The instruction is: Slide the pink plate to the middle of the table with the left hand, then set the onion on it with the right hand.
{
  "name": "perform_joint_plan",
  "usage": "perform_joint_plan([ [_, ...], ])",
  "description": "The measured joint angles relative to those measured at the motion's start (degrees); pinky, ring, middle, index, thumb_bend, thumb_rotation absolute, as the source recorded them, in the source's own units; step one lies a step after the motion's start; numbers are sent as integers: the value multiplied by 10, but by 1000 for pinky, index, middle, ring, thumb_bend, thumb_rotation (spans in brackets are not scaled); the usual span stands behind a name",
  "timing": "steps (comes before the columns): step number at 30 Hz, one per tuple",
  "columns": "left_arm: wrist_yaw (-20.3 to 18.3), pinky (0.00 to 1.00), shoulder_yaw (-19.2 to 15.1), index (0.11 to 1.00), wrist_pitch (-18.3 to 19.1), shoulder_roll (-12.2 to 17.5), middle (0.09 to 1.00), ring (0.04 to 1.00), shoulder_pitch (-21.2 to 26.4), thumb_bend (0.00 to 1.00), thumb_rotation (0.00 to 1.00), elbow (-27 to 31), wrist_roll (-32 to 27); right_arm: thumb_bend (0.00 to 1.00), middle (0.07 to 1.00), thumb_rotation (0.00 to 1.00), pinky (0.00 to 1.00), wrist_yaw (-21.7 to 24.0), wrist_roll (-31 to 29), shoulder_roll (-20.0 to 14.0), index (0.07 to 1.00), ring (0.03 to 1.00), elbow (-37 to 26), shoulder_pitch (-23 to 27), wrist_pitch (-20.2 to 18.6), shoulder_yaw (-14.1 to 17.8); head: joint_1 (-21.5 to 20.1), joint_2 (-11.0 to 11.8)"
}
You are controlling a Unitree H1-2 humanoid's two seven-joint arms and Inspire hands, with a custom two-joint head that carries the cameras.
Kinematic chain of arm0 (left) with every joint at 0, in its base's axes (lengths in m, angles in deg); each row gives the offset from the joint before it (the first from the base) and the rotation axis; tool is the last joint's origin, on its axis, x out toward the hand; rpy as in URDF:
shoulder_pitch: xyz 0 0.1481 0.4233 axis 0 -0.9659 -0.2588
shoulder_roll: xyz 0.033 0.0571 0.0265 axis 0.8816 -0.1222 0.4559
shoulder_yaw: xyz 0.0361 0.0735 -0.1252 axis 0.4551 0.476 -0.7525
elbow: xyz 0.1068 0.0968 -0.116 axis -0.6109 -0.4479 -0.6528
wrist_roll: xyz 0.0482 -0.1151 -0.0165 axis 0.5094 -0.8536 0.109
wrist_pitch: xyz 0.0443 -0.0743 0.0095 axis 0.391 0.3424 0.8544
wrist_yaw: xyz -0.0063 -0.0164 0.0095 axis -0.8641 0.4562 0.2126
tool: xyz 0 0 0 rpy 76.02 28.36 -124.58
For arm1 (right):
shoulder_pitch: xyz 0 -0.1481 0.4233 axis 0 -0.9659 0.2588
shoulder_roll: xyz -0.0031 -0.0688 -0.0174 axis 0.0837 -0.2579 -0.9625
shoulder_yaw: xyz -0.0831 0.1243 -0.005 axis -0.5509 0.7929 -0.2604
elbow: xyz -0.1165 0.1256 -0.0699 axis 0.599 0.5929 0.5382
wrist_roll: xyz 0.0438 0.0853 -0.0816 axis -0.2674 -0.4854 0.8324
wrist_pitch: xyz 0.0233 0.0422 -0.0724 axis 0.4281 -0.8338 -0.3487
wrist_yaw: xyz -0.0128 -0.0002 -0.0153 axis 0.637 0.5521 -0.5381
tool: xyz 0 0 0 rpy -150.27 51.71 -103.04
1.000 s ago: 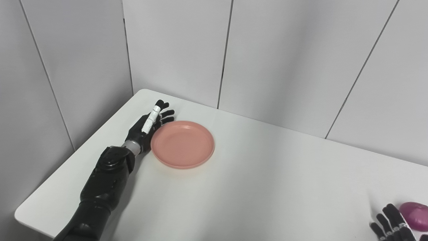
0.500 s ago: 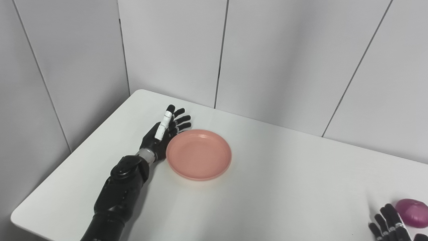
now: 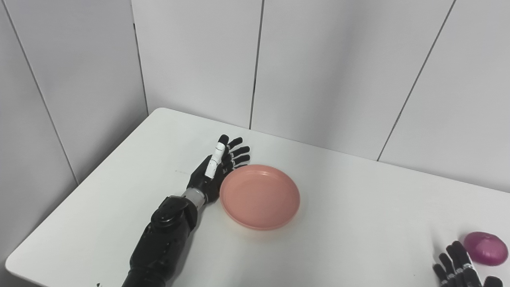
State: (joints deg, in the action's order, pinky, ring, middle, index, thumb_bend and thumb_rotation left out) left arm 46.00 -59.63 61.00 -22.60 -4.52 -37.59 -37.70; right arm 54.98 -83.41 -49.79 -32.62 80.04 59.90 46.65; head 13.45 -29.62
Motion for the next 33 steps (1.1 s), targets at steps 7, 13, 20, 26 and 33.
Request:
perform_joint_plan([
  [7,-2,823,34,869,-16,-32,846,848,-9,868,864,7,13,818,1000,1000,1000,-4,-1,13,988,1000,-12,-5,-7,-7,-11,-4],
  [13,-6,841,59,875,-16,-45,863,859,-13,853,872,12,23,804,1000,1000,1000,-11,-1,22,999,1000,-21,-9,-11,-12,-46,-16],
  [20,-27,872,78,885,1,-39,874,871,-30,823,877,40,28,836,992,997,1000,-19,7,32,973,1000,-25,-11,-11,-21,-84,-28],
  [26,-38,888,89,905,23,-38,890,881,-40,817,891,60,28,959,978,950,1000,-25,20,40,951,991,-25,-9,-11,-29,-127,-40],
  [33,-53,913,98,927,32,-26,911,899,-43,827,904,67,27,973,953,914,981,-38,40,60,919,964,-21,-1,-11,-34,-171,-48],
])
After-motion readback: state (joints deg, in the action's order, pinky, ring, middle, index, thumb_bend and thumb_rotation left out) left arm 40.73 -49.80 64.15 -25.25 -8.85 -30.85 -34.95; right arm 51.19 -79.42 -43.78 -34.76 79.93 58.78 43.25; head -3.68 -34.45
